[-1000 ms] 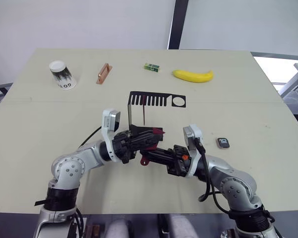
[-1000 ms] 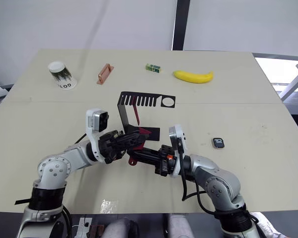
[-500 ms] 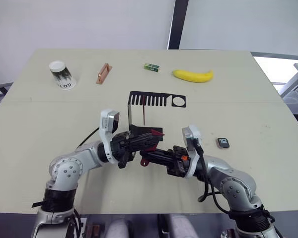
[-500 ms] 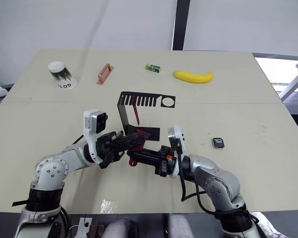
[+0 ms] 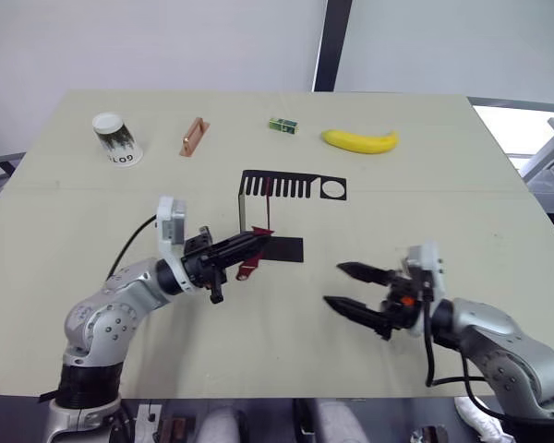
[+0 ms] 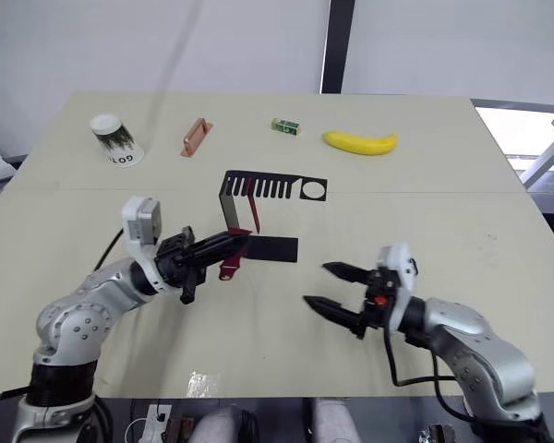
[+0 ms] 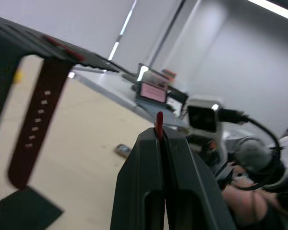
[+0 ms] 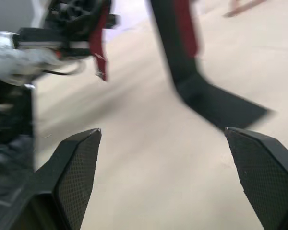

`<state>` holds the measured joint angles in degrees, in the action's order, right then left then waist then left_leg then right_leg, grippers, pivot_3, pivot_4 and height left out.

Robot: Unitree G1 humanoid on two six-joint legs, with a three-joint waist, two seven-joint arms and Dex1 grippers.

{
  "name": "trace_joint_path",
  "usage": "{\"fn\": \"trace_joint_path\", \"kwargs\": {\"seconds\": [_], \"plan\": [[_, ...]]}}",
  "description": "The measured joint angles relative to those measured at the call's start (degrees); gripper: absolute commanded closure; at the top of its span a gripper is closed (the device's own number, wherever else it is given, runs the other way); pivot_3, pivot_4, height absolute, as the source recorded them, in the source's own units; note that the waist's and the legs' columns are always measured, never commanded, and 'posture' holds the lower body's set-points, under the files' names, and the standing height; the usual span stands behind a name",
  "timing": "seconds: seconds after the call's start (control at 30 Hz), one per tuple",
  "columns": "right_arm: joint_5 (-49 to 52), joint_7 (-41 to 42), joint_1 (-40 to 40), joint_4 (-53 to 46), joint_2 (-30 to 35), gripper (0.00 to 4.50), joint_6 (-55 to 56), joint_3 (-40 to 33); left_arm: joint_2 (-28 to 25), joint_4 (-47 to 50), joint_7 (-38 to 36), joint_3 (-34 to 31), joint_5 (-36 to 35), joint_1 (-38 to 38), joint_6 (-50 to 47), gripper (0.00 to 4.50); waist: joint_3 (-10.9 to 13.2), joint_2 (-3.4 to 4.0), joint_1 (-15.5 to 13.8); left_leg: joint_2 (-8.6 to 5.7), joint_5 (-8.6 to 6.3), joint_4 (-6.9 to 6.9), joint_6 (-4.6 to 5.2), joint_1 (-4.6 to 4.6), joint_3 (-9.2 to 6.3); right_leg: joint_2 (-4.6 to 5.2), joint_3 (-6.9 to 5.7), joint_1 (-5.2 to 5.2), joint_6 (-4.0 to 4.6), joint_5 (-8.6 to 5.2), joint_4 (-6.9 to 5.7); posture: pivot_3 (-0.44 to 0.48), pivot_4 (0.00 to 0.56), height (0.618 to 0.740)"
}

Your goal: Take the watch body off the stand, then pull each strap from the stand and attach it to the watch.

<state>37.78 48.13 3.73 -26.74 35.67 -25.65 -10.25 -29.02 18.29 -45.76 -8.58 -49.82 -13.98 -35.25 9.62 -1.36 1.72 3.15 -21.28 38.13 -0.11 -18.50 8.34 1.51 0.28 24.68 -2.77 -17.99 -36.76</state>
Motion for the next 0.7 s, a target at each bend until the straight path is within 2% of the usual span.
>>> {"fn": "trace_joint_path", "kwargs": {"seconds": [0.23,0.4,0.53,0.7], "plan": [[-11.45,-0.74,17.29,7.31,-1.19,0.04,18.21,-16.92,-4.78,1.2,-1.08,-6.09,4.71,8.08,5.77,4.5,0.01,-0.01,-0.29,0.0,0.0,-0.01,0.01,0.01,0.01,0.04,0.01,-0.07,-0.01,0.0,0.1,0.0,0.15,0.738],[-15.57,-3.67,24.47,16.63,-4.34,0.04,27.02,-27.79,-5.09,0.86,1.22,-12.67,6.17,13.74,8.79,4.5,0.0,0.0,0.11,0.02,-0.01,-0.16,0.0,0.16,0.07,0.03,0.06,-0.17,0.03,-0.02,0.15,0.0,0.15,0.738],[-17.54,-6.34,26.93,23.41,-6.22,0.04,30.82,-31.34,-2.98,-0.5,3.04,-15.5,8.49,19.71,11.79,4.5,-0.01,0.07,0.32,0.03,-0.03,-0.27,-0.03,0.21,0.11,0.02,0.1,-0.17,0.09,-0.05,0.17,0.0,0.15,0.738],[-16.95,-8.2,23.95,24.15,-7.81,0.04,30.8,-30.34,-0.86,2.62,6.59,-17.6,5.35,20.37,11.21,4.5,-0.02,0.06,0.3,0.01,-0.08,-0.26,-0.03,0.21,0.1,0.08,0.11,-0.23,0.06,-0.02,0.14,0.0,0.15,0.738]]}}
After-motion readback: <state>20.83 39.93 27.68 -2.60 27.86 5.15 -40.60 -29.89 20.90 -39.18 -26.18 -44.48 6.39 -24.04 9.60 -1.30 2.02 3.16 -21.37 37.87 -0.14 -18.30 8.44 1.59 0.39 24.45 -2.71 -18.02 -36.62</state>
